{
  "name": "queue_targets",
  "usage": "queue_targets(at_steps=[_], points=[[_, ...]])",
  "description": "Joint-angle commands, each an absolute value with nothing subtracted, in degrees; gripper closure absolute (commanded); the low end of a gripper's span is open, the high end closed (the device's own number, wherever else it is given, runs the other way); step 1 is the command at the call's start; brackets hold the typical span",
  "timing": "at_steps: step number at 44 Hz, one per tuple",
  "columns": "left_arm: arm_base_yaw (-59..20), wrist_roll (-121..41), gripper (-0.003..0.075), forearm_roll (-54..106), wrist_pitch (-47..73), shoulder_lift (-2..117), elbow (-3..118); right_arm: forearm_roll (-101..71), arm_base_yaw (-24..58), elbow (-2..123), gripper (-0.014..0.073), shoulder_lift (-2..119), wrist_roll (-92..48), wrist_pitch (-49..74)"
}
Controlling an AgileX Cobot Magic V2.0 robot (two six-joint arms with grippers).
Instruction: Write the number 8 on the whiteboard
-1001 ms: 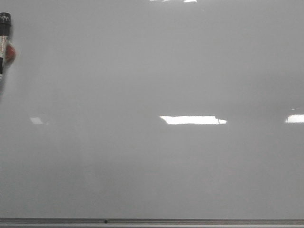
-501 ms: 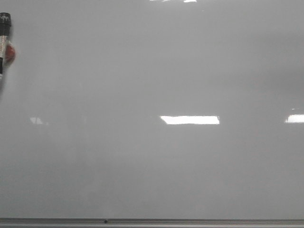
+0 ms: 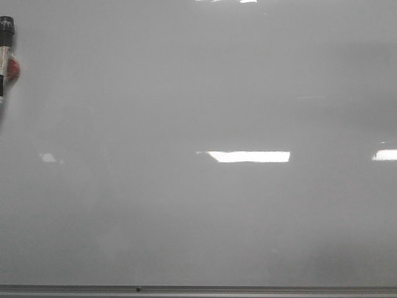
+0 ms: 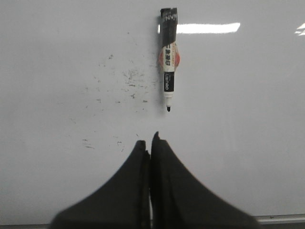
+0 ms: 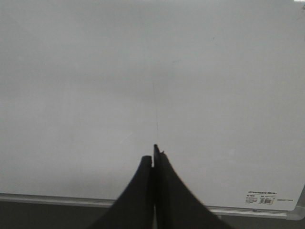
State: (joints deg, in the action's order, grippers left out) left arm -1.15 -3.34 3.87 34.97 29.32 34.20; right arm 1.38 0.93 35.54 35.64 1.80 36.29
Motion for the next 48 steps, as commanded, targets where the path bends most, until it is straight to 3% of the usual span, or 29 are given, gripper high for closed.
queue_targets(at_steps=[1,4,11,13,16,26,48], points=[[-1.27,-3.31,0.0734,4.55,30.81,31.18,35.43,2.06,0.80,37.46,0.0594,37.57,-0.34,33.04],[-1.27,-3.31,0.0685,4.44,30.81,32.48,35.43,2.00,0.80,37.46,0.0486,38.21,-0.34,33.33],[-1.27,-4.73,0.0363,4.13,30.23,36.39,35.43,2.00,0.80,37.46,0.0135,38.37,-0.34,32.72],[-1.27,-5.09,0.0262,4.13,29.96,37.67,35.43,2.00,0.80,37.46,0.0064,38.37,-0.34,32.59],[-1.27,-6.39,0.0189,4.13,29.54,40.05,35.67,2.00,0.80,37.46,0.0020,38.37,-0.34,32.66],[-2.46,-7.40,0.0197,5.33,28.31,46.70,39.07,2.00,0.80,37.46,0.0022,38.37,-0.34,32.77],[-8.66,-7.40,0.0198,6.07,5.88,66.26,41.12,2.00,0.80,37.46,0.0022,38.37,-0.34,32.82]])
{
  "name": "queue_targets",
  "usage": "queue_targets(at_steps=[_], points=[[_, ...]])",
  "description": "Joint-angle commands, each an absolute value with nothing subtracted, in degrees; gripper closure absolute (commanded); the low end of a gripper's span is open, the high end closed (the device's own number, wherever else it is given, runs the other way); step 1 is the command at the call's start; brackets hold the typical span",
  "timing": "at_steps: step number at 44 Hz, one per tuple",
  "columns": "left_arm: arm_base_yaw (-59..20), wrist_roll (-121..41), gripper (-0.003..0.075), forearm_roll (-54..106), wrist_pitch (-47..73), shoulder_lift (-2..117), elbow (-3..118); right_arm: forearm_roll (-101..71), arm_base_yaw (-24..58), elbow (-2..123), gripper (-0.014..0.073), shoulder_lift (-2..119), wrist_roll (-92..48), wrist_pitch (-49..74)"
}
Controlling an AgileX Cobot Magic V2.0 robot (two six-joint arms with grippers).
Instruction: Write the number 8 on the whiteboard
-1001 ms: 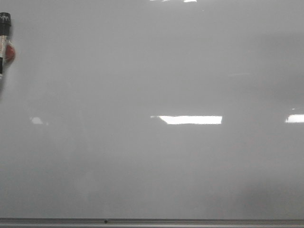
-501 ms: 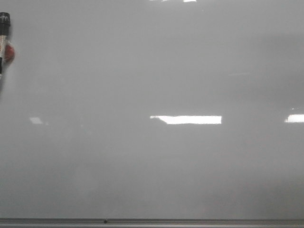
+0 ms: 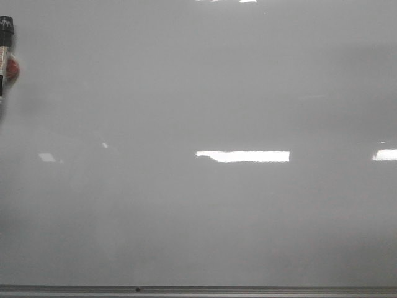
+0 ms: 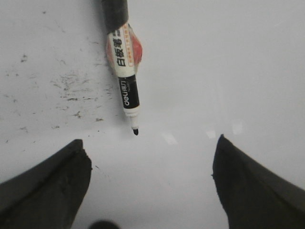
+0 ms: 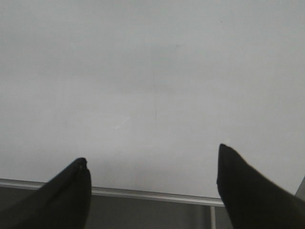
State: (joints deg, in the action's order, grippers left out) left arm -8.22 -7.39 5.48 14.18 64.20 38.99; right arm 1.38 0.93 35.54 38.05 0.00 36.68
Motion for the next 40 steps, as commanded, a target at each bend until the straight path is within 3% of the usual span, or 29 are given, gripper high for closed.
queue_targets(at_steps=[1,9,31,40], points=[[-8.56,-7.29,0.0198,6.07,4.31,67.12,41.12,2.00,0.80,37.46,0.0022,38.37,-0.34,32.87],[-8.56,-7.28,0.0207,6.07,-3.86,73.12,41.12,2.00,0.80,37.46,0.0022,38.37,-0.34,33.06],[-8.56,-7.28,0.0359,6.07,-14.30,82.29,41.35,2.00,0.80,36.79,0.0022,38.37,-0.34,33.54],[-8.56,-7.28,0.0514,6.07,-14.18,83.28,41.35,2.00,0.80,36.79,0.0022,38.37,-0.34,33.43]])
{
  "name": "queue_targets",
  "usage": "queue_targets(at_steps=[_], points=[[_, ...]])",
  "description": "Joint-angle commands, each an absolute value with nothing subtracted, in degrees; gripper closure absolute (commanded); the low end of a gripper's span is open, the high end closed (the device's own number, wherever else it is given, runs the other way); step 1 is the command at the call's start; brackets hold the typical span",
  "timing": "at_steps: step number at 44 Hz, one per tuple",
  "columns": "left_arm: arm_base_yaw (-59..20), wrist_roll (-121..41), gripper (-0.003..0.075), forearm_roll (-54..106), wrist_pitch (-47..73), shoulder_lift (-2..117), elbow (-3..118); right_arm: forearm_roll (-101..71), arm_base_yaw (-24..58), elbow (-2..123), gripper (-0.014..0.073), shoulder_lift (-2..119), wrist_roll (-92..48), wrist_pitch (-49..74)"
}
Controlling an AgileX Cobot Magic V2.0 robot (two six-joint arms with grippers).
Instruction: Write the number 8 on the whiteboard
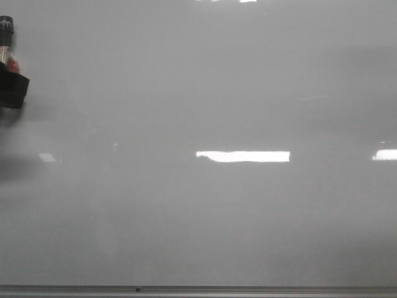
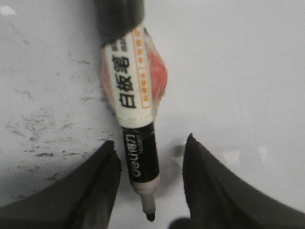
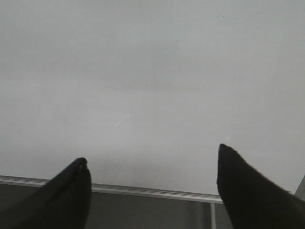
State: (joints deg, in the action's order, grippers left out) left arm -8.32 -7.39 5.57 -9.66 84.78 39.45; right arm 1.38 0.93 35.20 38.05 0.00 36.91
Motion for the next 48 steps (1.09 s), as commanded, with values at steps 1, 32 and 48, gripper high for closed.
queue_targets(at_steps=[1,32,48], points=[[-8.56,-7.28,0.0536,6.07,-14.18,83.28,41.35,2.00,0.80,36.79,0.0022,38.37,-0.34,33.43],[-8.68,-10.61,0.0739,0.00,28.54,69.14,54.23,1.86,0.80,46.88,0.0022,39.03,-0.34,44.75],[-8.77,-41.98,0.0739,20.29,54.59,69.12,64.58,-8.09,0.80,52.64,0.0022,48.43,-10.05,51.27]])
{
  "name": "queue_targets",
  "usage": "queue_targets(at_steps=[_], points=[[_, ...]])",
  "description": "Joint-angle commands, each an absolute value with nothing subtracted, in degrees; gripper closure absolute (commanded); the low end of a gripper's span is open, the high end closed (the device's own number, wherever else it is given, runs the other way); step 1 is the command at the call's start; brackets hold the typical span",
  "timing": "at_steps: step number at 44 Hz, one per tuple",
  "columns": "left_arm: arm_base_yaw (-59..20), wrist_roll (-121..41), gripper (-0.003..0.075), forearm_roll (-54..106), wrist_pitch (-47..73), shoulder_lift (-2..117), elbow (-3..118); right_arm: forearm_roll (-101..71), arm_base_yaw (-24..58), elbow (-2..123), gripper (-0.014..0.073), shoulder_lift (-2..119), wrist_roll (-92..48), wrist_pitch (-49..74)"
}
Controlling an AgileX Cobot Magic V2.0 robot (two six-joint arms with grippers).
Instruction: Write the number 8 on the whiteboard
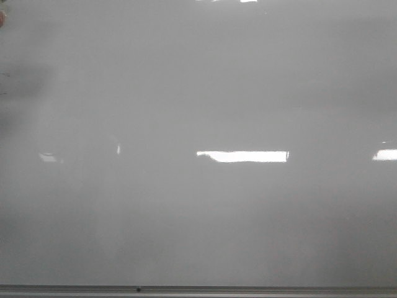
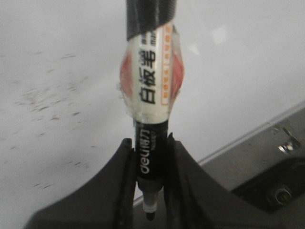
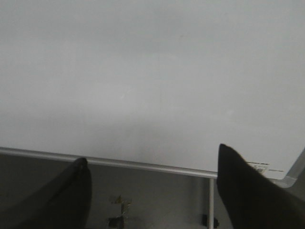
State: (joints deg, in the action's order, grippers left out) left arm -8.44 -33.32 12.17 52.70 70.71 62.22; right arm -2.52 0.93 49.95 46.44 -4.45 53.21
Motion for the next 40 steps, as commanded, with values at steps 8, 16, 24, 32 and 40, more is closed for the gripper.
queue_targets(at_steps=[8,16,24,32,40], points=[[-13.35,-50.41,0.0739,24.35,57.03,69.12,64.58,-21.60,0.85,53.52,0.0022,52.39,-27.38,52.65],[-24.18,-52.33,0.0739,23.17,55.35,69.12,64.67,-33.68,2.68,55.81,0.0022,55.79,-41.58,57.95],[-34.15,-52.33,0.0739,21.44,54.80,69.20,64.67,-34.75,11.74,57.26,0.0022,58.23,-49.49,59.09],[-41.72,-52.33,0.0739,19.32,54.80,69.61,64.67,-34.75,24.74,57.85,0.0073,60.66,-54.43,58.11],[-46.09,-52.33,0.0739,17.35,55.30,71.94,64.67,-34.79,32.83,57.85,0.0118,62.11,-54.48,52.66]])
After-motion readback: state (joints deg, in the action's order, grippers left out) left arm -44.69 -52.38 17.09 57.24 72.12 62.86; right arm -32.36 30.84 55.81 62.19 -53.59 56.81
